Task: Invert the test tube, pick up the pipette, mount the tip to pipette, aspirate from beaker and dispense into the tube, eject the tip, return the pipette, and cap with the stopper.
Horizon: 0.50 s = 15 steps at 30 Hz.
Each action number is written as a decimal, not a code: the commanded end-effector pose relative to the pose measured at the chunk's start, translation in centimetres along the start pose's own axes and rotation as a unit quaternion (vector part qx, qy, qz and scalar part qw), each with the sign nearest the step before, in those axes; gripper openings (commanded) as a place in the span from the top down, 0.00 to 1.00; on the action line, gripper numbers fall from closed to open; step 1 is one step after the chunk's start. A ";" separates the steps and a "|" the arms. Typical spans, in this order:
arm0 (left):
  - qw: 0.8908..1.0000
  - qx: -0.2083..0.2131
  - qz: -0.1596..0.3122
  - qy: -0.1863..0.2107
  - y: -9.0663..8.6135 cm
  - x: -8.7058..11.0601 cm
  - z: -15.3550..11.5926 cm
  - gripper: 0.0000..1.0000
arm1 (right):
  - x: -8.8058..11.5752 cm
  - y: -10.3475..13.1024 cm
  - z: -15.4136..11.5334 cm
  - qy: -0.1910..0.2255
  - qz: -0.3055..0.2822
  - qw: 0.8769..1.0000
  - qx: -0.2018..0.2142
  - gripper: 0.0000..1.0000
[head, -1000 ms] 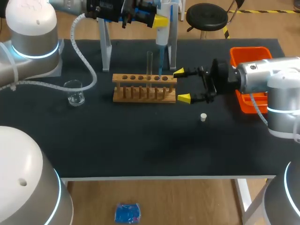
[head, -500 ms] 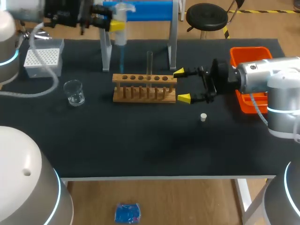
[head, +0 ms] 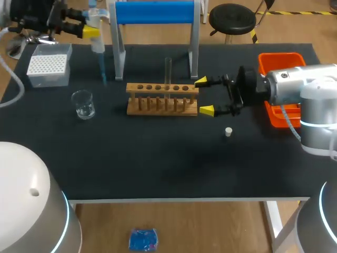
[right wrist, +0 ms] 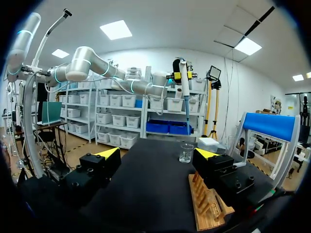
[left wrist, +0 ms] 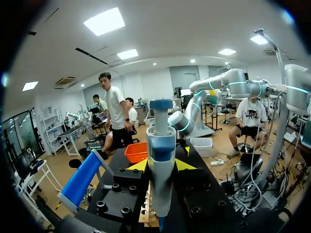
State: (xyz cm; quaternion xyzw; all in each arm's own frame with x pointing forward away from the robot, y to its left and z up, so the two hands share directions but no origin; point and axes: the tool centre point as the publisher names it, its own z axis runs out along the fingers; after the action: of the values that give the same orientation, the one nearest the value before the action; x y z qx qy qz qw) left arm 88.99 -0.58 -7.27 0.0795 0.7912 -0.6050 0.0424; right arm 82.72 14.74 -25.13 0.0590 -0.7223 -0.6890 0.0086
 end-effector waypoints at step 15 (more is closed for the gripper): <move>1.000 0.005 -0.013 -0.006 5.0 -0.5 -4.5 1.00 | 0.1 0.1 0.0 -0.002 0.000 1.000 0.001 0.00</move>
State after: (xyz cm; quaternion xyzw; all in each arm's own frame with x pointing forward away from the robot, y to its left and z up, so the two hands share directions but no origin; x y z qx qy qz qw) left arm 90.62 4.26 -10.60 0.0645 0.7891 -0.6095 0.0398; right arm 82.72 14.74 -25.13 0.0590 -0.7223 -0.6890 0.0086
